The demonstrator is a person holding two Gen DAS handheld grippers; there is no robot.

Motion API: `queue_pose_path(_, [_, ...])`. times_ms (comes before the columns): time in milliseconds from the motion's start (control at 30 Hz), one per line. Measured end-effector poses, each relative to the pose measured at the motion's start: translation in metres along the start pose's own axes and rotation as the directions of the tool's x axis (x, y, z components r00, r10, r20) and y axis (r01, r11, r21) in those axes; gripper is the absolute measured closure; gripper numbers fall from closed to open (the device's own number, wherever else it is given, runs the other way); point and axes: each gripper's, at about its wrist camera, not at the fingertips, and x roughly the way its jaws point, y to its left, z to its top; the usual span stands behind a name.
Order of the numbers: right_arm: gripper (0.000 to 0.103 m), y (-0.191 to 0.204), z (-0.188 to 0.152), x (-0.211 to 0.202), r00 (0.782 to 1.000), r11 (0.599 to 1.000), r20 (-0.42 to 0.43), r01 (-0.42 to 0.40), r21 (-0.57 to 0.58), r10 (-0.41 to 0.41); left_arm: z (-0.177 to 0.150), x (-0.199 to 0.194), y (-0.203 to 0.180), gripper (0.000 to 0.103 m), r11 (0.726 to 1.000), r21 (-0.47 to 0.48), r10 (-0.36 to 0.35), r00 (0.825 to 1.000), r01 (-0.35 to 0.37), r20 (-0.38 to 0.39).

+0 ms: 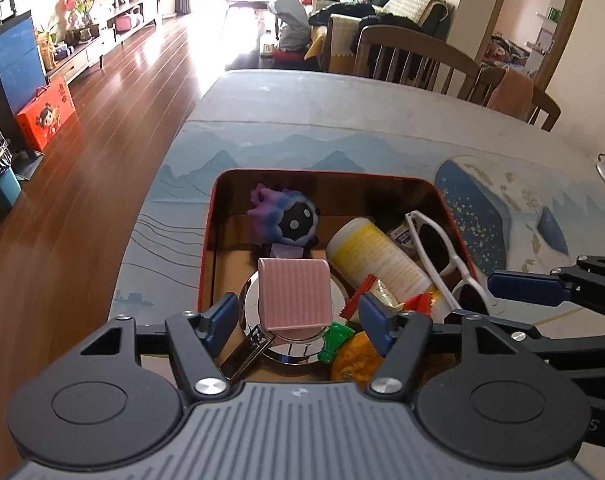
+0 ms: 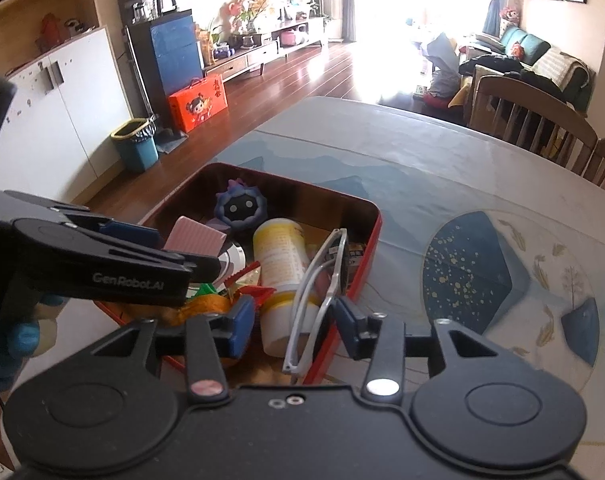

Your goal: Organize rigid objects

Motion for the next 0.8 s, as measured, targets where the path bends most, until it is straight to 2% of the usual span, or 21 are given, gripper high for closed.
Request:
queue_pose_path(333, [0.04,0.001,-0.002,-0.022,0.997,0.999,0.069,-0.021,0.043,0.018,-0.001,-0.029,0.004,0.032,1.0,-0.004,-0.007,0.998,0.007,0.058])
queue_pose_path(400, [0.039,0.002,-0.002,-0.027,0.997,0.999,0.081,-0.026,0.046,0.022,-0.002,-0.035,0.005,0.032,1.0,-0.003,0.011,0.997,-0.011,0.071])
queue_pose_path(567, [0.027,0.004,-0.003,-0.041,0.993,0.997,0.116,-0.035,0.062,0.027,-0.004,-0.054,0.005,0.032,1.0,0.007,0.029,0.993,-0.03,0.115])
queue_pose_path(633, [0.025,0.005,-0.003,-0.046,0.991,0.997,0.127,-0.039,0.07,0.03,-0.005,-0.06,0.006,0.025,1.0,0.006,0.027,0.992,-0.028,0.126])
queue_pose_path(800, [0.016,0.006,-0.006,-0.057,0.988,0.996,0.154,-0.038,0.087,0.024,-0.009,-0.073,0.005,0.024,1.0,0.014,0.016,0.989,-0.018,0.145])
